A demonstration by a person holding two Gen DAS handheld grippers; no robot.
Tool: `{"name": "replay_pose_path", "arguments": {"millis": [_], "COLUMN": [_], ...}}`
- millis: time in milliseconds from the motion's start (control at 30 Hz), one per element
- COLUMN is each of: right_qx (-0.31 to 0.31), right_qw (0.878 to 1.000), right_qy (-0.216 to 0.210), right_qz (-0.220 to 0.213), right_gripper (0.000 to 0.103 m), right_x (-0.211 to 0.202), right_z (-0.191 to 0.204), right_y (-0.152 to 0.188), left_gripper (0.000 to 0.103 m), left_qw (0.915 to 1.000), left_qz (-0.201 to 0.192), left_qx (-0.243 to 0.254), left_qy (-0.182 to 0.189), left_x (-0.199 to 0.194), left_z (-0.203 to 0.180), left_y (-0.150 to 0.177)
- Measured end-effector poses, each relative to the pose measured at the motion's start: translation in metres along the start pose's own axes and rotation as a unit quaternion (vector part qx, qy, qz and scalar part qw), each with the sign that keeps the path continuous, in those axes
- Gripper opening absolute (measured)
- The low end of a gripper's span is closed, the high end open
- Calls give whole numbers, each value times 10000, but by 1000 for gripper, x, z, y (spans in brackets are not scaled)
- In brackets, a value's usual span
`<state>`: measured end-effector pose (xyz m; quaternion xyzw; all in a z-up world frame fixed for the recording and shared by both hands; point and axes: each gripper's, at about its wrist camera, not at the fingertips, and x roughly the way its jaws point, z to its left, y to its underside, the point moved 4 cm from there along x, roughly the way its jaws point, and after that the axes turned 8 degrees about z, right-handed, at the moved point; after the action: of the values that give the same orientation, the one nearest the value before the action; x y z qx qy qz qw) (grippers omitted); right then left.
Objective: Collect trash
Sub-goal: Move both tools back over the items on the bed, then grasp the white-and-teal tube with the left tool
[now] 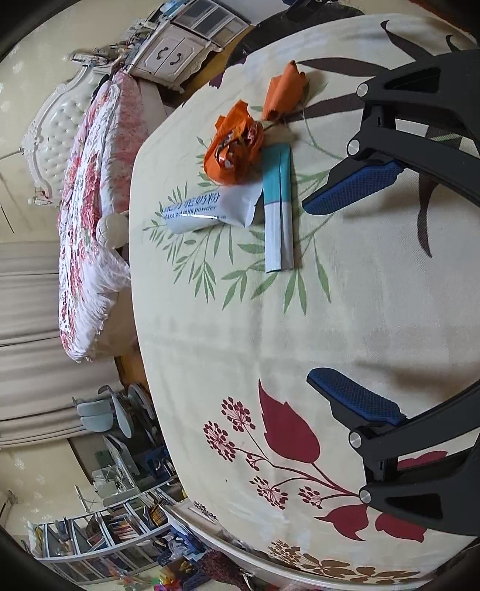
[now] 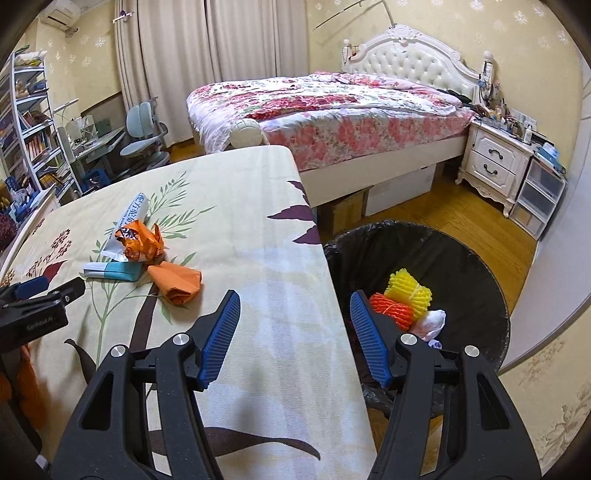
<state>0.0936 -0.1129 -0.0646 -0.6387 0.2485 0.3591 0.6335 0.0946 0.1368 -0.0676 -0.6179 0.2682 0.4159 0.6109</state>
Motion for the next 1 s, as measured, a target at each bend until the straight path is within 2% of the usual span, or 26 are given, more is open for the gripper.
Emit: {"name": "replay_pose_path", "arguments": {"millis": [133,233,533,700,800,1000], "right_qx": [-18,-17,14,-10,-2,80], "right_qw": [10000,10000,10000,10000,10000,10000], "right_qy": [-5,2,14,7,-1,-34], "right_qz": [31,35,64,39,18,9], "right_gripper": [61,61,61,61,61,61], "right_x": [3,4,6,5,5,4], "right_z": [2,2,2,2,-1,-6], "right_y": [1,0,0,-1,-2,-1], "left_gripper": [85,85,85,85,85,85], "left_qw": [9997,9995,9987,9983,9985,9996], "left_qz": [129,253,264,220,214,109], "left_qx": [32,-56,-272,-429,-457,-240], "left_qy": [-215,-193,-349,-340,-205,25], "left_x": [13,21,35,26,17,2], "left_z": [5,10,22,29,24,-8], "left_y": [-5,-10,-32,-25,-19,-19]}}
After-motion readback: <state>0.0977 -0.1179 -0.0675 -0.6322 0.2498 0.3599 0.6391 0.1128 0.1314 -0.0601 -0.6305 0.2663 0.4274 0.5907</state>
